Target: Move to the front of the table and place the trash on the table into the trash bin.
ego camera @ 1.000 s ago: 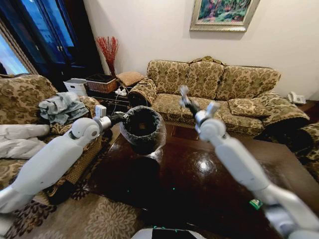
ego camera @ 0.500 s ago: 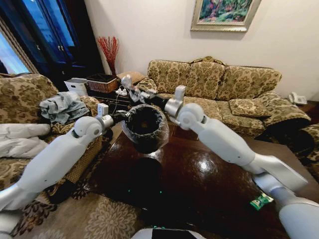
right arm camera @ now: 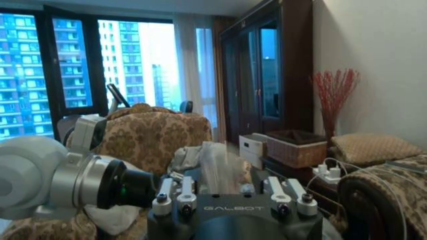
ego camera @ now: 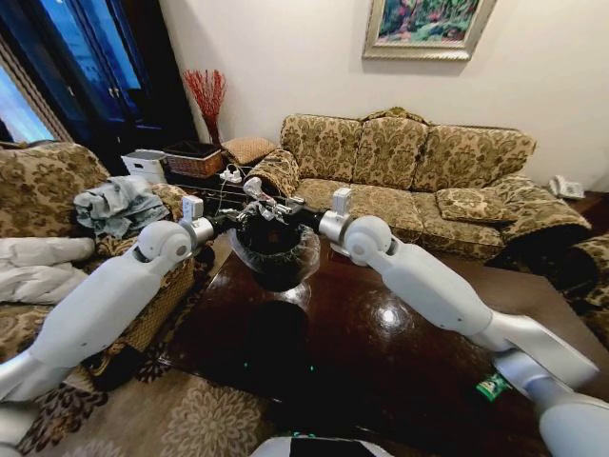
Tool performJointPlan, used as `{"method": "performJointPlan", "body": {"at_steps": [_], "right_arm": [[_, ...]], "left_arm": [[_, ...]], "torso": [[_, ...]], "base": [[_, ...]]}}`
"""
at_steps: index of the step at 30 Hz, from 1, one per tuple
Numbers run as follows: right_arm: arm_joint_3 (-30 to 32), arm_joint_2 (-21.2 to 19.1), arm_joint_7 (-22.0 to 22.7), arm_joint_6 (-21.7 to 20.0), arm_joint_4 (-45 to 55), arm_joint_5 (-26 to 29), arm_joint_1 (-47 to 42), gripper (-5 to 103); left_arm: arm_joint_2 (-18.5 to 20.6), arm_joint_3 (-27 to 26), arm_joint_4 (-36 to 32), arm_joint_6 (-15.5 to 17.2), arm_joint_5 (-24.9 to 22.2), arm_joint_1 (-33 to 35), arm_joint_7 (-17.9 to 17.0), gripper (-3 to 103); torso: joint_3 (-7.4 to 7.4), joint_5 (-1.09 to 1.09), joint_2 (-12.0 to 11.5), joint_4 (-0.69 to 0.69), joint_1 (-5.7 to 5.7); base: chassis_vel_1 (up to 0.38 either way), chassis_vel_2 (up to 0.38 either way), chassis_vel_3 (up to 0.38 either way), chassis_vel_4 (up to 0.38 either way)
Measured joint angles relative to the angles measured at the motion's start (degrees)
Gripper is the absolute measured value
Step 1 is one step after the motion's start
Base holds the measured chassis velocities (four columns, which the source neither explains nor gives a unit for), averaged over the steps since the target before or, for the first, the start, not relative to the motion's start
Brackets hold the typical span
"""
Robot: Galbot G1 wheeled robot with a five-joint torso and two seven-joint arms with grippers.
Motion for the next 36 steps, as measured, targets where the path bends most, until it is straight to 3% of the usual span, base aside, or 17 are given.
{"method": "performJointPlan", "body": {"at_steps": [2, 6, 8, 10, 11, 14, 15, 16, 19, 22, 25, 36], "right_arm": [[0.4, -0.3, 0.7, -0.1, 0.7, 0.0, -0.3, 58], [1.0, -0.5, 2.1, -0.3, 2.3, 0.3, -0.6, 69], [2.6, -1.4, 6.6, -0.5, 5.8, 1.4, -1.0, 80], [3.2, -1.8, 8.8, -0.7, 6.9, 2.2, -1.1, 80], [4.7, -2.7, 13.4, -1.7, 9.4, 3.8, -1.6, 86], [9.5, -7.8, 22.9, -4.6, 14.9, 5.7, -4.9, 99], [9.5, -7.8, 22.9, -4.6, 14.9, 5.7, -4.9, 99], [12.3, -11.1, 24.8, -5.3, 16.6, 5.2, -8.2, 100], [16.2, -13.6, 25.3, -6.9, 18.0, 4.5, -12.4, 100], [30.7, -17.4, 25.1, -12.2, 20.7, 2.5, -26.1, 100], [35.0, -17.8, 25.0, -12.4, 21.4, 2.4, -30.0, 100], [36.1, -17.1, 27.1, -9.4, 21.4, 2.1, -33.1, 100]], "left_arm": [[0.0, -0.2, 0.0, 0.0, 0.0, 0.1, 0.0, 4], [-0.2, -0.3, -0.1, -0.1, 0.0, 0.1, 0.0, 4], [-1.2, -0.3, -0.6, -0.1, 0.1, 0.2, -0.4, 4], [-1.4, -0.4, -0.8, -0.1, 0.1, 0.4, -0.5, 4], [-1.7, -0.6, -1.1, -0.2, 0.2, 0.7, -0.6, 4], [-1.9, -1.0, -2.1, -0.8, 0.5, 1.6, -1.2, 4], [-1.9, -1.0, -2.1, -0.8, 0.5, 1.6, -1.2, 4], [-1.9, -1.3, -2.7, -1.0, 0.8, 1.9, -1.3, 4], [-1.9, -1.6, -3.3, -1.0, 0.9, 2.1, -1.4, 4], [-1.0, -2.3, -5.6, -1.0, 1.0, 2.7, -1.5, 4], [-0.9, -2.8, -6.7, -0.3, 0.9, 2.8, -2.0, 4], [-1.0, -3.9, -8.4, 0.5, 0.6, 3.9, -2.4, 4]], "torso": [[0.00, 0.00, 0.0, 0.00, 0.00], [0.00, 0.01, 0.0, 0.02, 0.00], [0.00, 0.00, 0.0, 0.01, 0.00], [0.00, 0.01, 0.0, 0.01, 0.00], [0.00, 0.01, 0.0, 0.00, 0.00], [0.00, 0.01, 0.0, 0.01, 0.00], [0.00, 0.01, 0.0, 0.01, 0.00], [-0.01, 0.01, 0.0, 0.00, -0.01], [0.00, 0.02, 0.0, -0.01, 0.00], [-0.01, 0.05, 0.0, -0.05, -0.01], [-0.01, 0.01, 0.0, 0.00, -0.02], [-0.25, 0.00, -0.4, 0.04, -0.21]], "base": [[0.000, 0.000, 0.000, 0.000], [0.000, 0.000, 0.000, 0.000], [0.000, 0.000, 0.000, 0.000], [0.000, 0.000, 0.000, 0.000], [0.000, 0.000, 0.000, 0.000], [0.000, 0.000, 0.000, 0.000], [0.000, 0.000, 0.000, 0.000], [0.000, 0.000, 0.000, 0.000], [0.000, 0.000, 0.000, 0.000], [0.000, 0.000, 0.000, 0.000], [0.000, 0.000, 0.000, 0.000], [-0.007, -0.005, -0.009, -0.008]]}}
